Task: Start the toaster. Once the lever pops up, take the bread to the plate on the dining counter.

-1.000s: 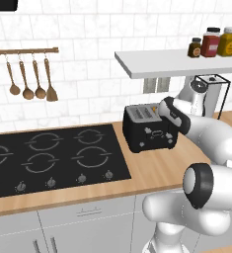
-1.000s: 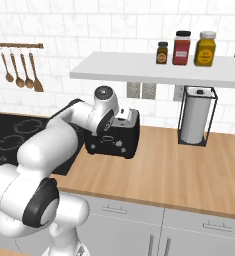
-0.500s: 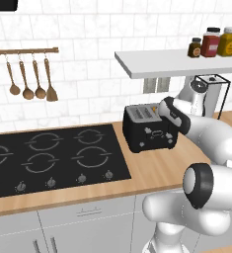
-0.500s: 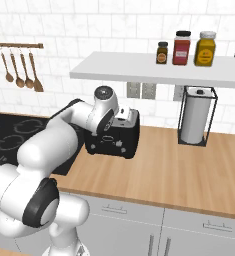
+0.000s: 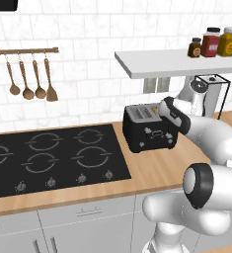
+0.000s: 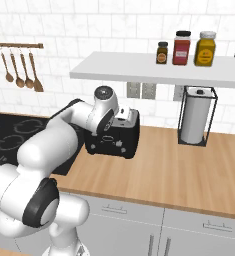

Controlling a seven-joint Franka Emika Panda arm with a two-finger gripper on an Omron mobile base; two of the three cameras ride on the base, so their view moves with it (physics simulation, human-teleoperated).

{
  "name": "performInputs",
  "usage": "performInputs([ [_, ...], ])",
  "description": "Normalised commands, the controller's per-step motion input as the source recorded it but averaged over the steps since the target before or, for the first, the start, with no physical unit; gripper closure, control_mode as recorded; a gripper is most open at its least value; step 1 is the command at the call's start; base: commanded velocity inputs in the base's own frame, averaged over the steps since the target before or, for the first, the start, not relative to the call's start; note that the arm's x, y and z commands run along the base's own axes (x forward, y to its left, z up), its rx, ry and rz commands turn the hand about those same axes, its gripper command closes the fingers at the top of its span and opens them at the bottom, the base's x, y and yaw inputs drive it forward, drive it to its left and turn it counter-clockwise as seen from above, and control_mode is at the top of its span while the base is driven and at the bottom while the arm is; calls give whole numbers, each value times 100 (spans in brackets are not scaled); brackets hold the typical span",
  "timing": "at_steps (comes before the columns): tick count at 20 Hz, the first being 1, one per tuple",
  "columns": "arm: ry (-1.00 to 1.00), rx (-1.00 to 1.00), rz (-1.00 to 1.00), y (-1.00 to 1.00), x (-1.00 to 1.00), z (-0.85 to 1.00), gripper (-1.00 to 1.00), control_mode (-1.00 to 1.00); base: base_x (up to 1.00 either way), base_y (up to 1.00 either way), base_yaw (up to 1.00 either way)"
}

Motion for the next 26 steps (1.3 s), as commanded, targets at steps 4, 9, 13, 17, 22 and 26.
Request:
performInputs([
  [4, 0, 0, 0, 0, 0, 0, -100, -100, 0, 0, 0],
  [9, 0, 0, 0, 0, 0, 0, -100, -100, 0, 0, 0],
  [13, 0, 0, 0, 0, 0, 0, -100, -100, 0, 0, 0],
  [17, 0, 0, 0, 0, 0, 0, -100, -100, 0, 0, 0],
  [22, 0, 0, 0, 0, 0, 0, -100, -100, 0, 0, 0],
  [26, 0, 0, 0, 0, 0, 0, -100, -100, 0, 0, 0],
])
